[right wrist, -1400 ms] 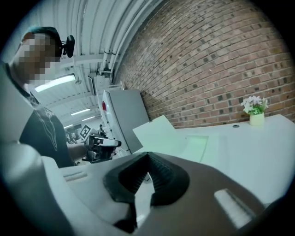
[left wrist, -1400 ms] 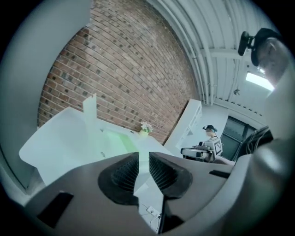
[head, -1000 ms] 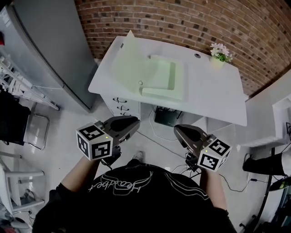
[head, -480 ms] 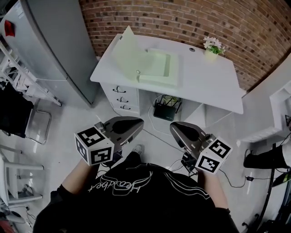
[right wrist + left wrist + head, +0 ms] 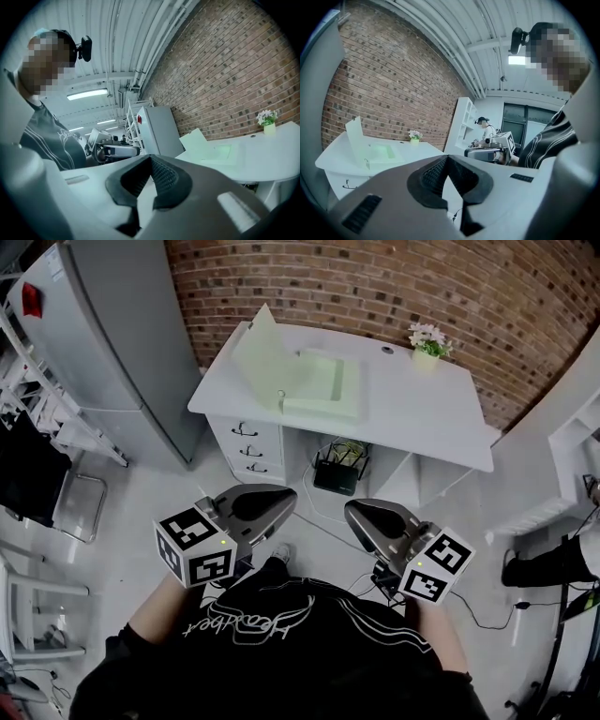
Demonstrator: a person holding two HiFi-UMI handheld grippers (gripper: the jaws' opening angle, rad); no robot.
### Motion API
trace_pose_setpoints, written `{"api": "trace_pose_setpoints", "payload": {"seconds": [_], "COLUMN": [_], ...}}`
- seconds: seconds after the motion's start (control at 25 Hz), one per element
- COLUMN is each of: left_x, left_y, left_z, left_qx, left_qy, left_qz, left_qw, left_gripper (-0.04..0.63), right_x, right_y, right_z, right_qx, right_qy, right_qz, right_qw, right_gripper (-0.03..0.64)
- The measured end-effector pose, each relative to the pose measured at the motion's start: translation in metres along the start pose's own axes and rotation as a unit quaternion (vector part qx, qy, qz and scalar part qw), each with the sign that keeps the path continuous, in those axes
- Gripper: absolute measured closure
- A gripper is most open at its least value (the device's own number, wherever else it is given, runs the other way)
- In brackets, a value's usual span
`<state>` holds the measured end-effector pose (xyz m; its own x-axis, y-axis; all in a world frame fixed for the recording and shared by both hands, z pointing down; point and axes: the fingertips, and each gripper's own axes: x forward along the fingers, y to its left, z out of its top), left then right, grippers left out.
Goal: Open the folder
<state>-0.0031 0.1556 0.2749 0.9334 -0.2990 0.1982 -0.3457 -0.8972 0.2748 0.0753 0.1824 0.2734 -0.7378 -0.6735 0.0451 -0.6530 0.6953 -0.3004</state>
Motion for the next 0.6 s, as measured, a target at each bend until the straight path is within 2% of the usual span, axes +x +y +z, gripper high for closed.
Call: {"api": "trace_pose_setpoints", "payload": {"seconds": [0.6], "left_x": [-0.001], "left_y": [-0.012], "left_z": [-0.005], "left_qx": [0.009], "left_qy": [0.002], "left_qz": [0.007], "left_qw": [0.9999], "left_gripper": [0.592], "right_x": [-0.014], "right_y": [0.003], "right_z": [-0.004], "right_qx": [0.004], "right_qy": [-0.006], "right_qz": [-0.009], "right_qw": [1.0], "right_gripper": [0.614]}}
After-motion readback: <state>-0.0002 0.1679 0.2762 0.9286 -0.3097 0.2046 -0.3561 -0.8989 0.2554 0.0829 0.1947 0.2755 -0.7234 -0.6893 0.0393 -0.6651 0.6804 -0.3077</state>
